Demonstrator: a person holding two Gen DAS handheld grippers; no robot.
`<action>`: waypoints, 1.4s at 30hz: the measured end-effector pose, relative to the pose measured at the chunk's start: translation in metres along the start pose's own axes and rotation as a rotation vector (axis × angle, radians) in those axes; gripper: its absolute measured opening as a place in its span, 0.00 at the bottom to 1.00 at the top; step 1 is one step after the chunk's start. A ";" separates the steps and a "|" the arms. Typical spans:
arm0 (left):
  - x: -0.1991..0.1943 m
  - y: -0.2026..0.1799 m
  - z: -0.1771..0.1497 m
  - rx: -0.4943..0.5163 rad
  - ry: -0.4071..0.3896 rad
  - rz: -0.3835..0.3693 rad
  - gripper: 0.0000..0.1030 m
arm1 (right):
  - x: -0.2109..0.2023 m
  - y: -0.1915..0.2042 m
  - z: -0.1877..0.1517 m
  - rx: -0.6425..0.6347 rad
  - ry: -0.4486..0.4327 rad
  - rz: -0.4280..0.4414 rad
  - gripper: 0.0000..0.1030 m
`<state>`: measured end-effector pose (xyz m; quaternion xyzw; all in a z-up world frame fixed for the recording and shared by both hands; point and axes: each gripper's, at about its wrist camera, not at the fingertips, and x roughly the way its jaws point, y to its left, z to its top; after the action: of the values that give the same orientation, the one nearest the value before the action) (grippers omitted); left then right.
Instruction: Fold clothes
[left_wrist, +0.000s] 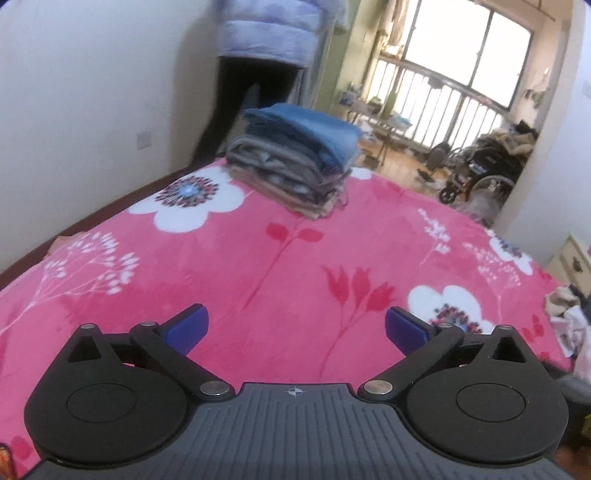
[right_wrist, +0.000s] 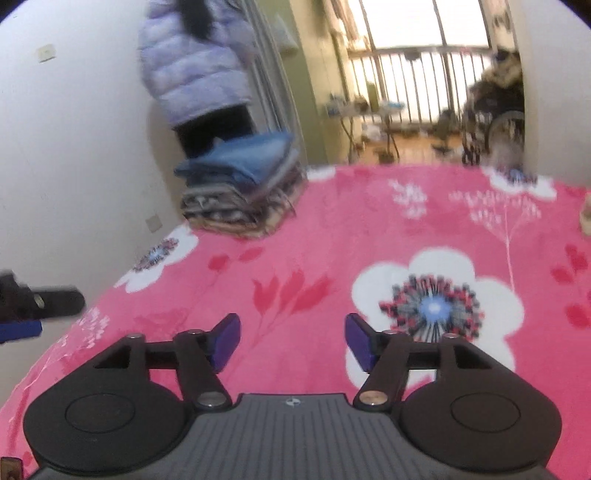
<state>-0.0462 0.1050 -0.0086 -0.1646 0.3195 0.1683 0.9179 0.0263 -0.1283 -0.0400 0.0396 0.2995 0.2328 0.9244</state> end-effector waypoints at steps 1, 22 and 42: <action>-0.001 0.003 -0.001 -0.002 0.002 0.011 1.00 | -0.004 0.005 0.001 -0.019 -0.021 -0.006 0.73; 0.009 0.035 -0.007 0.090 -0.026 0.199 1.00 | 0.024 0.082 0.010 -0.134 0.040 -0.111 0.96; 0.008 0.037 -0.002 0.138 0.021 0.258 1.00 | 0.031 0.110 0.008 -0.151 0.165 -0.214 1.00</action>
<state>-0.0566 0.1390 -0.0220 -0.0604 0.3584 0.2607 0.8944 0.0081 -0.0160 -0.0262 -0.0813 0.3588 0.1570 0.9165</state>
